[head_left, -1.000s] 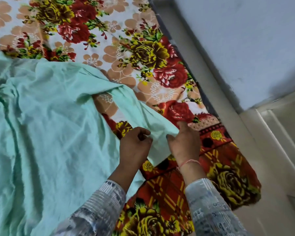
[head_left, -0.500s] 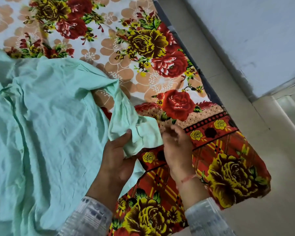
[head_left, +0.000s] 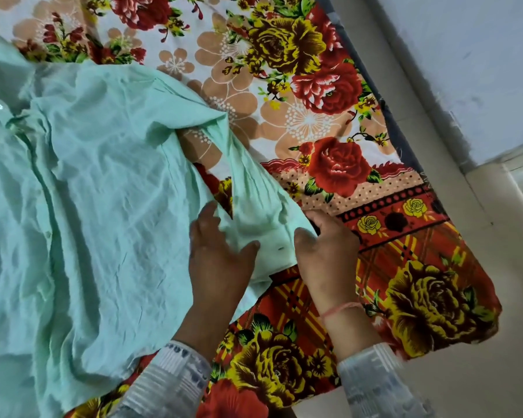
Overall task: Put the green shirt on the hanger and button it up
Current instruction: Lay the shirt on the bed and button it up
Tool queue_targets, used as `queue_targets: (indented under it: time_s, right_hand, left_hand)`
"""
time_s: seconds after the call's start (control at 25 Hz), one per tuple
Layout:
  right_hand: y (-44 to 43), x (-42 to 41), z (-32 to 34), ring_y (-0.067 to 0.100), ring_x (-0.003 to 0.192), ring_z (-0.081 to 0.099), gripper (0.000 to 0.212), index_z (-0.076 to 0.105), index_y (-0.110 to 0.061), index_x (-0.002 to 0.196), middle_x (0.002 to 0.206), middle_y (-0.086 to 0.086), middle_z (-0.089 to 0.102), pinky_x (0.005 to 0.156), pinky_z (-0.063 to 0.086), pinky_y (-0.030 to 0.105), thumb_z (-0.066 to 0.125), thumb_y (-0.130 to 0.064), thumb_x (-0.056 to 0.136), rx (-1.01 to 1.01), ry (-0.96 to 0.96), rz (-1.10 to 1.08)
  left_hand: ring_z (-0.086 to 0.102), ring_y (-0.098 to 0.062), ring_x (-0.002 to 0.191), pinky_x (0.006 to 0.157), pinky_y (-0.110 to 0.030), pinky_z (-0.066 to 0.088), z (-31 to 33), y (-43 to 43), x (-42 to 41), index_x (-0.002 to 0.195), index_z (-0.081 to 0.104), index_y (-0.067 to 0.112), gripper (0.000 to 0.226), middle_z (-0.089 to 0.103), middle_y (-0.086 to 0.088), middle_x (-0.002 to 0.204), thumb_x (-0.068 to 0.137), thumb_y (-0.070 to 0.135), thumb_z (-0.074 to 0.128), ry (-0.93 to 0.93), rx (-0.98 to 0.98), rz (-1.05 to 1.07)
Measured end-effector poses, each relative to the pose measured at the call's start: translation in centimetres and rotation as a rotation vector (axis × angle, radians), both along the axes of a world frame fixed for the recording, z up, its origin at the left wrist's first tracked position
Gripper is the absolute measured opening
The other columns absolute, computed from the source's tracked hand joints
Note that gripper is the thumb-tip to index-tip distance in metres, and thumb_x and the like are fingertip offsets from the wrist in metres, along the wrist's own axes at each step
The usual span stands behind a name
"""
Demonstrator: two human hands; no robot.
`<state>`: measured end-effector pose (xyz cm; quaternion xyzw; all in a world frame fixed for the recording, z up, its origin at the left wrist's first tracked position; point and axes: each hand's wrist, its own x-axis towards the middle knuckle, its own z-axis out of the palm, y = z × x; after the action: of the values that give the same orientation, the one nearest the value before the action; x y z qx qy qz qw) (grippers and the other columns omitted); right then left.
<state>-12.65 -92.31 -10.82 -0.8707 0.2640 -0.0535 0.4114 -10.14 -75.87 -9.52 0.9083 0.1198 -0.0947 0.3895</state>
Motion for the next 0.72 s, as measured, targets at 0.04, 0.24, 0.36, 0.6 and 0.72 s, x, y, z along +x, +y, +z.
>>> queue_targets:
  time_s: [0.04,0.24,0.36,0.6,0.72]
  right_hand:
    - [0.3,-0.2,-0.4,0.031,0.098,0.073,0.03,0.076,-0.01,0.117,0.108,0.011,0.077,0.087,0.061,0.041,0.075,-0.005,0.088,-0.164,-0.013,0.039]
    - [1.7,-1.6,-2.4,0.031,0.1,0.065,0.031,0.068,-0.01,0.099,0.103,0.008,0.067,0.086,0.057,0.043,0.076,0.007,0.074,-0.241,-0.015,0.196]
    - [1.2,-2.2,-3.0,0.026,0.108,0.065,0.023,0.078,-0.012,0.106,0.114,0.005,0.064,0.096,0.058,0.041,0.072,-0.015,0.084,-0.181,0.051,0.235]
    - [0.3,-2.9,-2.4,0.015,0.105,0.066,0.028,0.079,-0.009,0.113,0.115,0.001,0.066,0.094,0.057,0.035,0.063,-0.029,0.1,-0.022,0.02,0.225]
    - [0.6,-3.0,-2.5,0.016,0.102,0.066,0.022,0.077,-0.01,0.111,0.115,0.002,0.066,0.092,0.055,0.024,0.079,-0.017,0.09,-0.096,0.051,0.193]
  left_hand:
    - [0.068,-0.022,0.112,0.087,-0.042,0.06,-0.5,0.0,-0.4,0.148,0.049,0.027,0.084,0.062,-0.001,0.128,0.076,0.021,0.092,-0.157,0.11,-0.114]
    - [0.069,-0.025,0.081,0.066,-0.032,0.048,-2.2,-2.3,-1.5,0.1,0.067,0.017,0.021,0.068,-0.001,0.088,0.084,0.018,0.08,-0.126,0.075,-0.416]
    - [0.069,-0.032,0.078,0.064,-0.035,0.048,-3.5,-2.9,-1.5,0.095,0.071,0.013,0.007,0.067,-0.007,0.089,0.09,0.017,0.072,-0.125,0.146,-0.496]
    - [0.072,-0.028,0.073,0.062,-0.034,0.055,-3.5,-2.0,-0.7,0.089,0.085,0.019,0.02,0.075,-0.004,0.082,0.085,0.022,0.065,-0.105,0.108,-0.512]
    - [0.075,-0.023,0.082,0.071,-0.034,0.059,-2.9,-1.7,-0.3,0.093,0.084,0.02,0.017,0.08,0.0,0.089,0.087,0.023,0.069,-0.024,0.012,-0.404]
